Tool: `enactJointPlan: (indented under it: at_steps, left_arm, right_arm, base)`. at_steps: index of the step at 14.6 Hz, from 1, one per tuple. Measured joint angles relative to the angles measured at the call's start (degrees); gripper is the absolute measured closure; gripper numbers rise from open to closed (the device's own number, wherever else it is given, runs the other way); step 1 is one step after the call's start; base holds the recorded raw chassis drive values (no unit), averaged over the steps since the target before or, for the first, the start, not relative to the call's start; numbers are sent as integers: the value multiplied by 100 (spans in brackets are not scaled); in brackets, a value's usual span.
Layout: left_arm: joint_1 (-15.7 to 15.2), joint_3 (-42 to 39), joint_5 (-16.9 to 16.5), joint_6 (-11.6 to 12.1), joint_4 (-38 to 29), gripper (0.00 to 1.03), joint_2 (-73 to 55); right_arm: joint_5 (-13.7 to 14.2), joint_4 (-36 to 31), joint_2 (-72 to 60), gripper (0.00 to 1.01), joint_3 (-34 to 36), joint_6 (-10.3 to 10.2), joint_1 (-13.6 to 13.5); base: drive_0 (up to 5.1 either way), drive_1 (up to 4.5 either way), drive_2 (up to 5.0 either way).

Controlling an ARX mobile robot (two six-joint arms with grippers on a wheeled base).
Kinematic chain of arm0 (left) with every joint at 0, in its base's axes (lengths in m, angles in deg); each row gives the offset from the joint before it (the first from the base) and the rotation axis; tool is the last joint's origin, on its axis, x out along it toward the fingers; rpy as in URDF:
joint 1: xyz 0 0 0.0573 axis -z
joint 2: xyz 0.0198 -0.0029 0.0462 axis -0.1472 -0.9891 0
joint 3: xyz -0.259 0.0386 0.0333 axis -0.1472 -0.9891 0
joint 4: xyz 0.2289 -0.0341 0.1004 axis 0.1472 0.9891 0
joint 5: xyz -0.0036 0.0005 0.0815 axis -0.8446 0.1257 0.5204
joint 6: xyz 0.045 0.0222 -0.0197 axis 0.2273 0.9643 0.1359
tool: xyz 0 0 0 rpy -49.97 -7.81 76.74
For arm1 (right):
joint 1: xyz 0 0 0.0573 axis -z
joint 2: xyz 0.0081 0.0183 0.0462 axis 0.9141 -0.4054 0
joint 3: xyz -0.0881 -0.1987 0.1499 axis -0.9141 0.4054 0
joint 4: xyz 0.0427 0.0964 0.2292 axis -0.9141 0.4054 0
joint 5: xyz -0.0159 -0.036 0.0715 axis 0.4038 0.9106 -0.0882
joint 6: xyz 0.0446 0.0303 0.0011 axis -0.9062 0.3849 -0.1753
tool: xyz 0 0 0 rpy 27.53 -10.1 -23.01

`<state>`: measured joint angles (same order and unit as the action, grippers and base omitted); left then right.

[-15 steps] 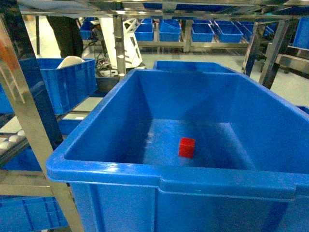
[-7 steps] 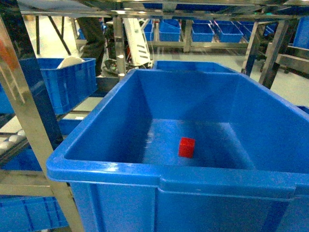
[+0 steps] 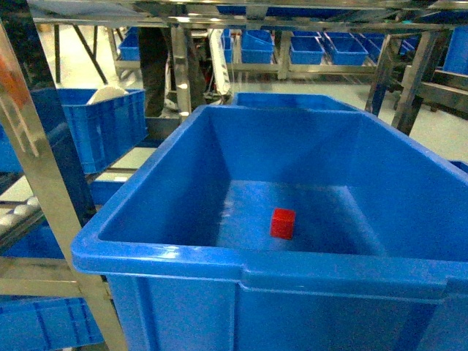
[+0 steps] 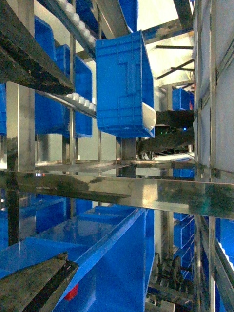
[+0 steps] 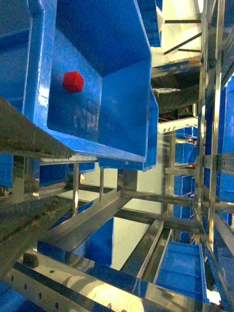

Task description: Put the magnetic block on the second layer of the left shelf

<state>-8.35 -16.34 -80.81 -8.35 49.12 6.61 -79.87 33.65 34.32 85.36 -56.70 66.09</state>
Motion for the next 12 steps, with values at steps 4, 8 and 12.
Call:
enactJointPlan:
  at_steps: [4, 8, 12]
  left_arm:
    - [0, 0, 0, 0, 0, 5, 0]
    - [0, 0, -2, 0, 0, 5, -2]
    - [0, 0, 0, 0, 0, 5, 0]
  right_arm:
    - [0, 0, 0, 29, 0, 0, 0]
    - [0, 0, 0, 3, 0, -7, 0]
    - [0, 0, 0, 3, 0, -7, 0]
  base:
    - [0, 0, 0]
    - [0, 0, 0]
    - [0, 0, 0]
